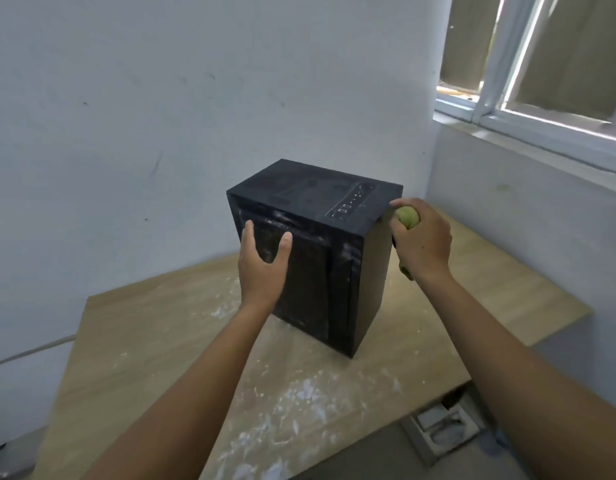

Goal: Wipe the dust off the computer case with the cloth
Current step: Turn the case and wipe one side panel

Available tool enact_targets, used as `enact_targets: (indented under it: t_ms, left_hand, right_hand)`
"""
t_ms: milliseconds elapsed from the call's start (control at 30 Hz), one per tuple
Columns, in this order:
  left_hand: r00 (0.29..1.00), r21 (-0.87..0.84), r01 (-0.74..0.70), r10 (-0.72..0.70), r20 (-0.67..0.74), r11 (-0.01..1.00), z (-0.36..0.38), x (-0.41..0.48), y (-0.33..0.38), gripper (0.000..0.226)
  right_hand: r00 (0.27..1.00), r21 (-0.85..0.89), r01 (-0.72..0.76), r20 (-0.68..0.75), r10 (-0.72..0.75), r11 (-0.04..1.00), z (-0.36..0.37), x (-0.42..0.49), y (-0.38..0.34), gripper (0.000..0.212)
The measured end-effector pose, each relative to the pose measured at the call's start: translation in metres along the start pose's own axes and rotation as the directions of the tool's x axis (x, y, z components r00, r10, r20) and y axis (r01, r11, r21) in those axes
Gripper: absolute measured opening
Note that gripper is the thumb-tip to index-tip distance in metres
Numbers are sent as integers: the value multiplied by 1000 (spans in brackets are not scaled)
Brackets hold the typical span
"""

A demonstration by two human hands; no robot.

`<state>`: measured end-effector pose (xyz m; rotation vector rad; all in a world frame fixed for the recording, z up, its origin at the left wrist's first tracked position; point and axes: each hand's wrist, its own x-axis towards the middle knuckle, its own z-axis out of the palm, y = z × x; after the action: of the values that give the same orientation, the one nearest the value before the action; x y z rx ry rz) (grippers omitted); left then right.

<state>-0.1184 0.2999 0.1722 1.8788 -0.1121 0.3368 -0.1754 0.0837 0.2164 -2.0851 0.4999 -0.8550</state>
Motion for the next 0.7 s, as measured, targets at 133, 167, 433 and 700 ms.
enact_targets:
  t_ms: [133,167,433,700]
  left_hand:
    - [995,-10,-17,18,97,1000,-24,14,-6,74]
    - [993,-17,-23,25,114,1000,-29,19,-5,74]
    - [979,-79,-25,40,200,997,-48,74,-7,75]
    - [975,-94,51,-29,219,994,-46,123,-19,90]
  right_hand:
    - [994,-55,-94,-52,91,994,-3,-37,-21,37]
    - [992,-67,-109,-68,105,992,-3,-45,-26,43]
    - [980,-311,-182,22,198,933,10,-89,-54,93]
    - [955,-274,-296,-63,290,915,41,-88,-68,79]
